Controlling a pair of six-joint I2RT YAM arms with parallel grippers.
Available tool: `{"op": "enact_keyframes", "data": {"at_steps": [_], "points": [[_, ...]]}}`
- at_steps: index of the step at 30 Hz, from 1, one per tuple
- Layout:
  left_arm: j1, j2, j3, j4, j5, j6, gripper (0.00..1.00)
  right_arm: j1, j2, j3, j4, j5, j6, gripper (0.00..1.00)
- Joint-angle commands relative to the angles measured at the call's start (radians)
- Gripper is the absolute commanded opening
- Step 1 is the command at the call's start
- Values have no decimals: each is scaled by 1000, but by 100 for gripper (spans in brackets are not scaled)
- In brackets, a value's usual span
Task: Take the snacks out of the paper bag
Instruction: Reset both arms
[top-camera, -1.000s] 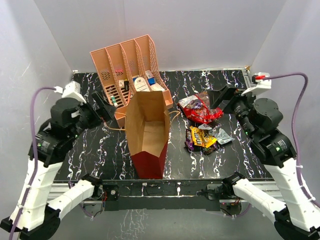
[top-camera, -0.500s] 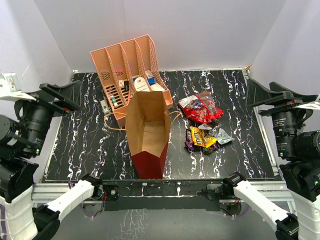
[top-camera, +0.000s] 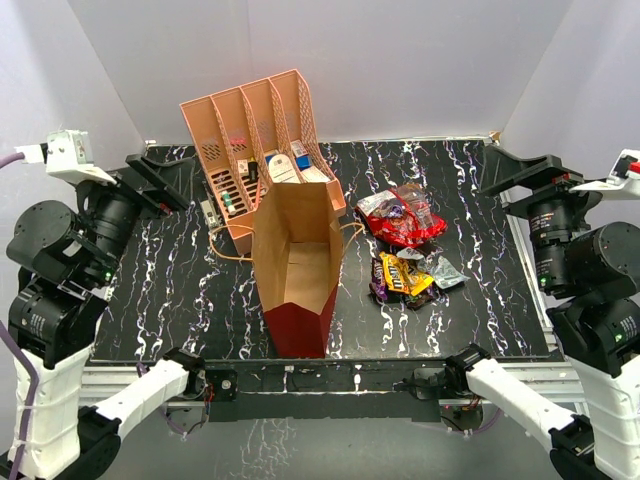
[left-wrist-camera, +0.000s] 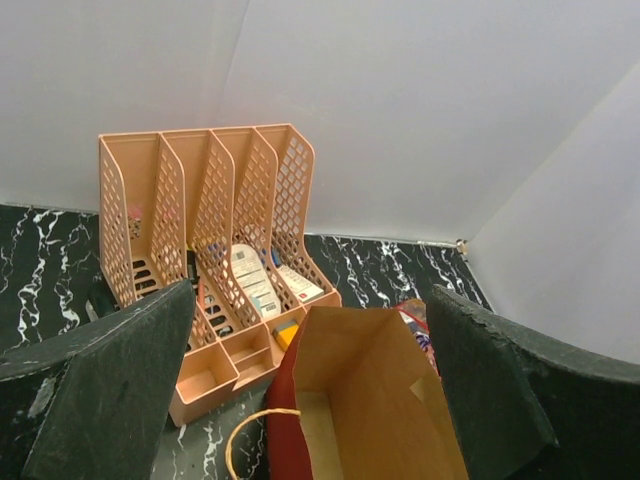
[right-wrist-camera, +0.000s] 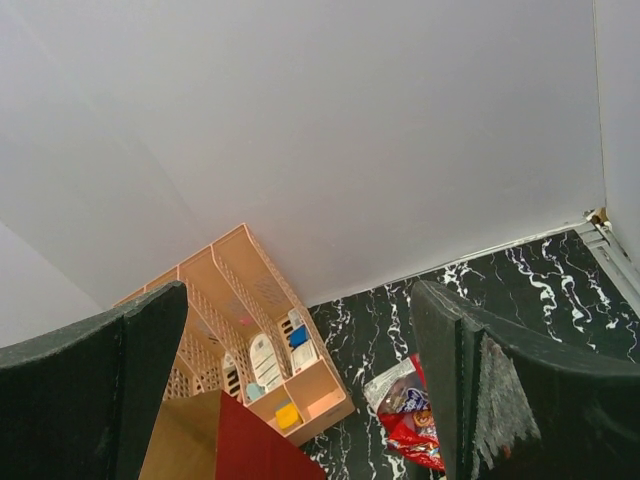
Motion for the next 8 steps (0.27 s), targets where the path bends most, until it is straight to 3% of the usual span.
{"op": "enact_keyframes", "data": {"at_steps": [1,8], "points": [[5,-25,-30,49,13,2,98,-4,6,34,13,0,17,98],[5,-40,-65,49,17,-17,98,-4,17,42,8,32,5,98]]}}
